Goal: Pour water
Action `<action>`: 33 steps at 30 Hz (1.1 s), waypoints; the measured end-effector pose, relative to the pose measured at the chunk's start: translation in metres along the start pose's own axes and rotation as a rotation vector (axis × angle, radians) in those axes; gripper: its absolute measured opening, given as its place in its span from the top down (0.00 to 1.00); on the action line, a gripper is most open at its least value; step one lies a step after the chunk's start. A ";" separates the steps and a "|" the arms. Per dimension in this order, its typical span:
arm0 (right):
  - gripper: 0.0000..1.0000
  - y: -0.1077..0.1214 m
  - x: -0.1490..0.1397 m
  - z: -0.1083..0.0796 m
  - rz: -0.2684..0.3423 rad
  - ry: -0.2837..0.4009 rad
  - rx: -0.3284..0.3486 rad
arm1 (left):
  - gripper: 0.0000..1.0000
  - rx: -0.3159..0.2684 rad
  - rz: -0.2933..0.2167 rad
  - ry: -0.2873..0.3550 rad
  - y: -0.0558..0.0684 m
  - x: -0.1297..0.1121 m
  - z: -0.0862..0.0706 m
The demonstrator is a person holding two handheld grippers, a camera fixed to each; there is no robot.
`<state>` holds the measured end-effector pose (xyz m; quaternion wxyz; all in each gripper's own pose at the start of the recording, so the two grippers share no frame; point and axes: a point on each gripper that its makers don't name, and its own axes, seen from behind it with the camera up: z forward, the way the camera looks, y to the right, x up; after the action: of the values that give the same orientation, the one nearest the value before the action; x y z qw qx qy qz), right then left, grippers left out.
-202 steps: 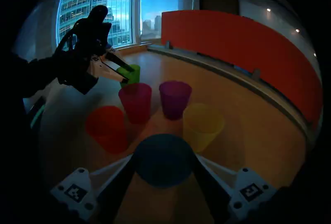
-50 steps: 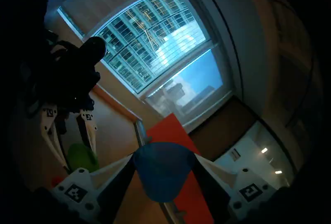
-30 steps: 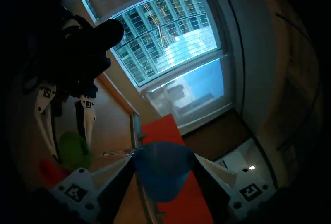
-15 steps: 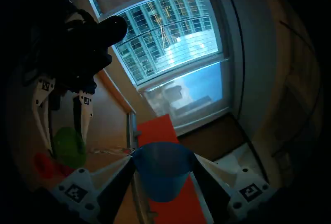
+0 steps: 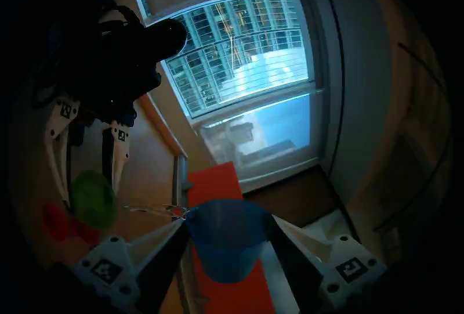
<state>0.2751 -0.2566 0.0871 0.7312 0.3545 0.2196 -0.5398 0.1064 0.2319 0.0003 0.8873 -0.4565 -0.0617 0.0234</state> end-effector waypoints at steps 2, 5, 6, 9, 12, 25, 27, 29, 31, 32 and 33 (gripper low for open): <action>0.08 0.000 0.001 0.000 -0.010 0.000 -0.002 | 0.13 0.000 0.001 0.001 0.001 0.000 0.000; 0.08 0.001 0.002 0.000 -0.024 0.000 -0.006 | 0.13 0.000 0.002 0.003 0.001 0.001 0.000; 0.08 0.002 0.003 0.000 -0.028 0.000 -0.007 | 0.13 0.000 0.002 0.003 0.002 0.001 0.000; 0.08 0.005 0.004 0.000 -0.044 0.001 -0.014 | 0.13 0.000 0.005 0.004 0.002 0.002 0.000; 0.08 0.008 0.005 0.000 -0.061 0.002 -0.021 | 0.13 0.000 0.006 0.004 0.002 0.002 0.000; 0.08 0.016 0.011 -0.001 -0.126 0.005 -0.038 | 0.13 0.000 0.009 0.013 0.003 0.005 0.000; 0.08 0.017 0.012 -0.001 -0.138 0.006 -0.040 | 0.13 0.001 0.009 0.015 0.003 0.005 0.000; 0.08 0.018 0.013 0.000 -0.149 0.007 -0.042 | 0.13 0.002 0.010 0.016 0.003 0.006 -0.001; 0.08 0.020 0.014 0.000 -0.159 0.008 -0.044 | 0.13 0.003 0.010 0.016 0.003 0.006 -0.001; 0.08 0.020 0.015 0.000 -0.166 0.008 -0.046 | 0.13 0.003 0.011 0.017 0.003 0.006 -0.001; 0.08 0.021 0.016 0.000 -0.171 0.009 -0.047 | 0.13 0.003 0.011 0.017 0.003 0.006 -0.001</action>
<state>0.3000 -0.2630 0.0821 0.6895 0.3196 0.2648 -0.5936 0.1126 0.2333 -0.0023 0.8883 -0.4557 -0.0517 0.0244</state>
